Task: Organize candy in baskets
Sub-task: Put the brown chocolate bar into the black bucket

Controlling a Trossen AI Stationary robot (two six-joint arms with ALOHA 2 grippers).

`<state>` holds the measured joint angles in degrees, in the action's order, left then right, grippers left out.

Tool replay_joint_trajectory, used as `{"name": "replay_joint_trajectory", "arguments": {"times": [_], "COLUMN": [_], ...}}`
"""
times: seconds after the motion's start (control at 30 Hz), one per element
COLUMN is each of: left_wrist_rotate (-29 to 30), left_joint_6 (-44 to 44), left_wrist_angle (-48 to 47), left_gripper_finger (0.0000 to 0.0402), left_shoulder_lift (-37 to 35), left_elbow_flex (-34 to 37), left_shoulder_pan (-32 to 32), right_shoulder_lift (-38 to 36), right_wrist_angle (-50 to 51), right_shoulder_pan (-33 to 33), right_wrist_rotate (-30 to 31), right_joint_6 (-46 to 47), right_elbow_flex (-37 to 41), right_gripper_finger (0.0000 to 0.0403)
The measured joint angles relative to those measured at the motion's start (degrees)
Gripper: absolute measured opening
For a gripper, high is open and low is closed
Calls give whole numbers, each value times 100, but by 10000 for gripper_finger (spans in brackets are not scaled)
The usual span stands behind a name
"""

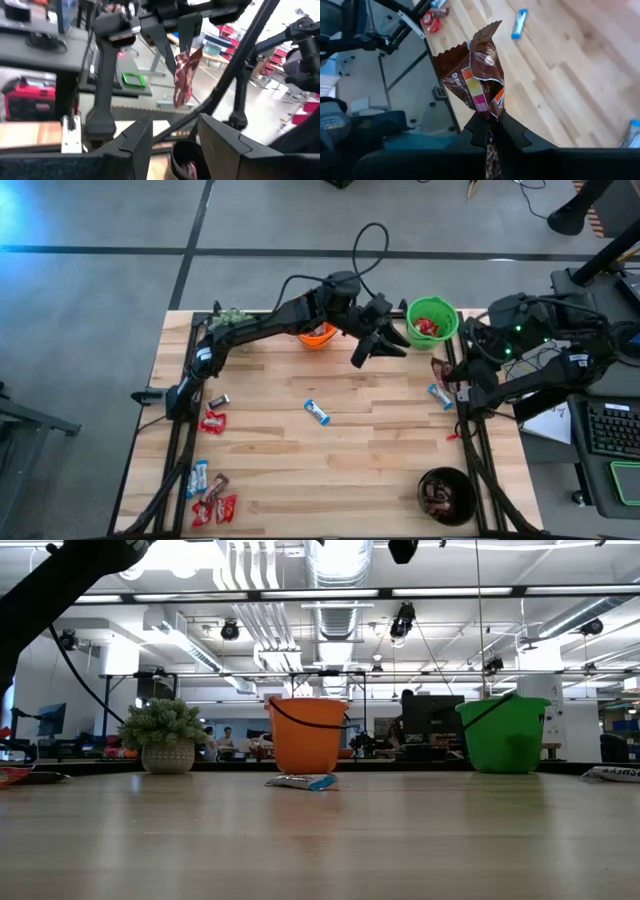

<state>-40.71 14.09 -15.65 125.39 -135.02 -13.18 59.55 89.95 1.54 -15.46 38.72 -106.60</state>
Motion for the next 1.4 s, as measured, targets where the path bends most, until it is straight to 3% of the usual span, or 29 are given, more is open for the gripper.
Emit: {"name": "replay_joint_trajectory", "arguments": {"times": [0.33, 0.73, 0.87, 1.23, 1.4], "left_wrist_rotate": [-247, -236, -238, -236, -223], "left_joint_6": [-335, -484, -485, -501, -496], "left_wrist_angle": [-962, -1116, -1107, -1102, -1107], "left_gripper_finger": [139, 139, 139, 139, 139], "left_shoulder_lift": [-73, -204, -275, -298, -348], "left_elbow_flex": [0, 0, 0, 2, 2], "left_shoulder_pan": [-99, -249, -315, -353, -353], "right_shoulder_lift": [-322, -431, -380, 156, 416], "right_wrist_angle": [2, -412, -854, -881, -896], "right_shoulder_pan": [-805, -1818, -2318, -4027, -4518], "right_wrist_rotate": [41, 51, 110, 806, 847], "right_joint_6": [783, 1572, 1810, 2393, 2562], "right_elbow_flex": [868, 1865, 1980, 1993, 1993], "right_gripper_finger": [9, 9, 9, 9, 9]}}
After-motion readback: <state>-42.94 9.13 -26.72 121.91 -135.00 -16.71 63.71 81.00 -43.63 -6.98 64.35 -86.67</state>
